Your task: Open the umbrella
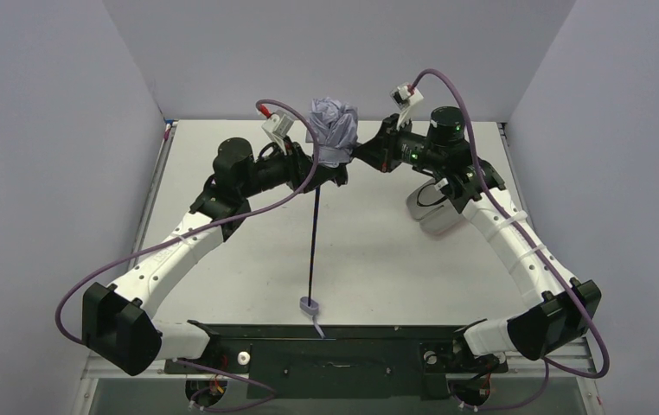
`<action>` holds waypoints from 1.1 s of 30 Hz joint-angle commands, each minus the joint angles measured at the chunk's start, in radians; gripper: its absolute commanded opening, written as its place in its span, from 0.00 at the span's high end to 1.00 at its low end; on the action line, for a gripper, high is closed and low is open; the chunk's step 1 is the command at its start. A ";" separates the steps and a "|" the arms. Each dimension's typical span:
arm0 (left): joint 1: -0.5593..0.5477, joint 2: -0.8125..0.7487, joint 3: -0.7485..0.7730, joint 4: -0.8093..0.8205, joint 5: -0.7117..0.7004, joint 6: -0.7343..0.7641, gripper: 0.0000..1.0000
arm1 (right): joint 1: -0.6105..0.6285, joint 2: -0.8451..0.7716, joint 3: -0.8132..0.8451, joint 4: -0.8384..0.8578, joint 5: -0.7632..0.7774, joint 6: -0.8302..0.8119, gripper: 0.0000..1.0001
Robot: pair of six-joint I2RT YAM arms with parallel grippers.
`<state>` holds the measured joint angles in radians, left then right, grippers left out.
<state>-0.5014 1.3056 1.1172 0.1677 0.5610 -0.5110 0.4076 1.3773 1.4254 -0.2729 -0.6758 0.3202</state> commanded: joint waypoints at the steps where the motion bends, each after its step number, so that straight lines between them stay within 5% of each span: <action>1: 0.011 -0.043 0.030 0.129 0.103 -0.018 1.00 | -0.023 0.023 -0.003 -0.031 0.144 -0.122 1.00; 4: 0.016 -0.046 0.022 0.148 0.117 -0.032 1.00 | -0.027 0.029 -0.014 -0.020 0.107 -0.131 0.97; 5: 0.019 -0.045 0.018 0.149 0.111 -0.043 1.00 | -0.034 0.027 -0.022 -0.014 0.071 -0.114 0.79; 9: 0.063 -0.023 0.017 0.178 0.089 -0.114 1.00 | -0.066 -0.002 -0.062 0.008 0.010 -0.085 0.53; 19: 0.107 0.009 0.024 0.207 0.070 -0.132 1.00 | -0.080 -0.071 -0.088 0.076 -0.043 -0.037 0.29; 21: 0.078 0.000 0.050 0.122 0.049 -0.011 1.00 | -0.078 -0.085 -0.106 0.133 -0.063 0.007 0.29; 28: -0.138 -0.045 0.100 -0.247 -0.299 0.983 1.00 | -0.113 -0.063 -0.035 0.163 -0.051 0.055 0.28; 33: -0.138 -0.064 0.082 -0.274 -0.395 1.221 1.00 | -0.156 -0.061 -0.019 0.067 -0.043 0.030 0.27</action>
<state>-0.6399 1.2873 1.1706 -0.0422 0.2859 0.2958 0.2779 1.3228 1.3399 -0.2115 -0.7383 0.3538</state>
